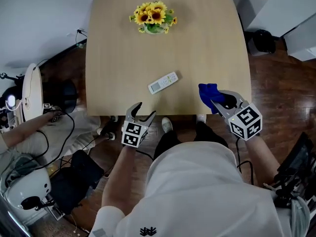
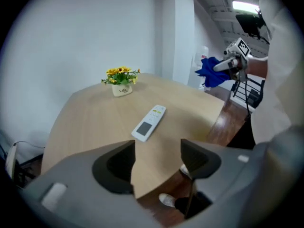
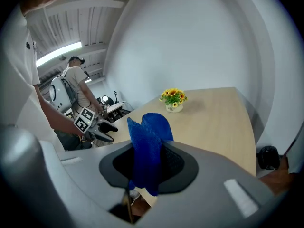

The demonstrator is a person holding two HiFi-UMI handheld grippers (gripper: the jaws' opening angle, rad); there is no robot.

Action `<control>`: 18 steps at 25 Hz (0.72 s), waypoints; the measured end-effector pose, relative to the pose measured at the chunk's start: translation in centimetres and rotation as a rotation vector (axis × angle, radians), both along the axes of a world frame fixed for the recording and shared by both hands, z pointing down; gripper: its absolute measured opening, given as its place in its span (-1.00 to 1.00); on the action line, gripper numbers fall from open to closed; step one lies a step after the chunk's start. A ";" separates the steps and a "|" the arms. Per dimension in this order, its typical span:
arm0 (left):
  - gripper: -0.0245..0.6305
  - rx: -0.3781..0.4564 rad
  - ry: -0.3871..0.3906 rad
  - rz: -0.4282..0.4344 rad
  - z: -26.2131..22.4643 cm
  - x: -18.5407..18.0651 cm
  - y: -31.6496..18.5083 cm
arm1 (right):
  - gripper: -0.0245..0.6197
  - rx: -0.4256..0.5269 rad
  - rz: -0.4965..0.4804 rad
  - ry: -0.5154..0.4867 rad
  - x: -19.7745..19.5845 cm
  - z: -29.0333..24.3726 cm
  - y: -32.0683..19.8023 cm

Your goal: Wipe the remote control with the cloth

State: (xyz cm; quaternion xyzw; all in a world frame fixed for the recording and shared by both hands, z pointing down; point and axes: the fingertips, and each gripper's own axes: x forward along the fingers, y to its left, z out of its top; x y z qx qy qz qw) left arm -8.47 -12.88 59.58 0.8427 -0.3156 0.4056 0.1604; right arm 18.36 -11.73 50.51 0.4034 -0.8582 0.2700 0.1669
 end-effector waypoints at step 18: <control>-0.06 0.258 0.113 0.246 -9.6 -5.1 16.5 | -0.66 0.082 0.128 0.083 -9.2 1.2 13.5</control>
